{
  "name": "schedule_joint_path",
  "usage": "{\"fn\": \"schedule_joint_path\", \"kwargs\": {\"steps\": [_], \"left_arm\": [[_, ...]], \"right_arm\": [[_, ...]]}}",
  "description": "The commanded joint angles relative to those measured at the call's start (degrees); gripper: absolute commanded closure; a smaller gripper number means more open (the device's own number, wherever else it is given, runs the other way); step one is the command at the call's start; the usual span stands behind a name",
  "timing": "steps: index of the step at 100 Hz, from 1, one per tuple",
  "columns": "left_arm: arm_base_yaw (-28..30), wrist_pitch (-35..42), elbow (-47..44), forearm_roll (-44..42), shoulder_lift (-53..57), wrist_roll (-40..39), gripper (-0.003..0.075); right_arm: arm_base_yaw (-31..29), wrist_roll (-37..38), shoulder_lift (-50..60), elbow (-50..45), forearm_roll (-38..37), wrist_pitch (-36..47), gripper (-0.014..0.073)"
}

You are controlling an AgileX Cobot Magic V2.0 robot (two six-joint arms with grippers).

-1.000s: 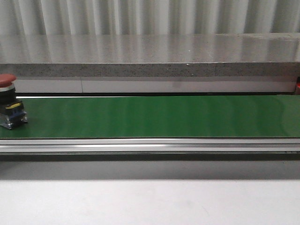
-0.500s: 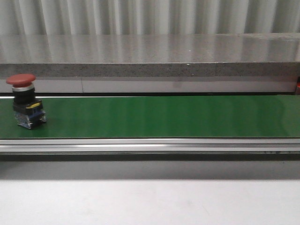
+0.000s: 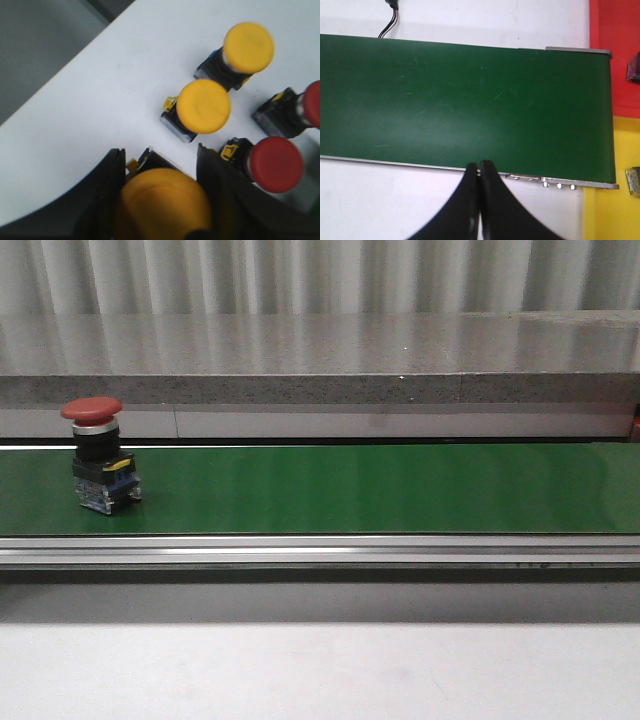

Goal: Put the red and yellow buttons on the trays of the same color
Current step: 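Move the left gripper down and grasp a yellow push-button on the table, then lower the yellow push-button onto the belt and open the left gripper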

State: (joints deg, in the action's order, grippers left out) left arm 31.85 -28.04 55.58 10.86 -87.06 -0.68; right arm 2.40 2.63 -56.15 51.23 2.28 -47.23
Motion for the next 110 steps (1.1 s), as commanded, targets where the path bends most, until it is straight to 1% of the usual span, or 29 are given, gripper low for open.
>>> {"fn": "schedule_joint_path", "kwargs": {"steps": [1, 14, 24, 40, 54, 71, 87, 100, 107, 110], "left_arm": [[-1.9, 1.4, 1.7, 1.3, 6.4, -0.3, 0.074], [-5.8, 0.2, 1.7, 1.3, 11.1, 0.1, 0.074], [-10.0, -0.5, 1.7, 1.3, 13.0, 0.2, 0.074], [-15.8, -1.3, 1.7, 1.2, 12.4, 1.6, 0.074], [-19.7, -1.3, 1.7, 1.2, 10.7, 1.7, 0.074], [-22.1, -0.8, 1.7, 1.0, 7.2, 1.7, 0.074], [-23.3, -0.8, 1.7, 1.0, 3.8, 1.7, 0.074], [-23.3, -1.3, 1.7, 1.2, 3.1, 1.9, 0.0734], [-23.3, -1.4, 1.7, 1.3, 3.1, 3.2, 0.0681], [-23.3, -1.6, 1.8, 1.3, 3.1, 3.3, 0.0629]], "right_arm": [[0.1, -0.4, 1.0, 1.4, -0.1, 2.5, 0.0661], [0.1, -0.4, 1.0, 1.4, -0.1, 2.5, 0.0661], [0.1, -0.4, 1.0, 1.4, -0.1, 2.5, 0.0661], [0.1, -0.4, 1.0, 1.4, -0.1, 2.5, 0.0661], [0.1, -0.4, 1.0, 1.4, -0.1, 2.5, 0.0661], [0.1, -0.4, 1.0, 1.4, -0.1, 2.5, 0.0661], [0.1, -0.4, 1.0, 1.4, -0.1, 2.5, 0.0661], [0.1, -0.4, 1.0, 1.4, -0.1, 2.5, 0.0661], [0.1, -0.4, 1.0, 1.4, -0.1, 2.5, 0.0661], [0.1, -0.4, 1.0, 1.4, -0.1, 2.5, 0.0661]]}}
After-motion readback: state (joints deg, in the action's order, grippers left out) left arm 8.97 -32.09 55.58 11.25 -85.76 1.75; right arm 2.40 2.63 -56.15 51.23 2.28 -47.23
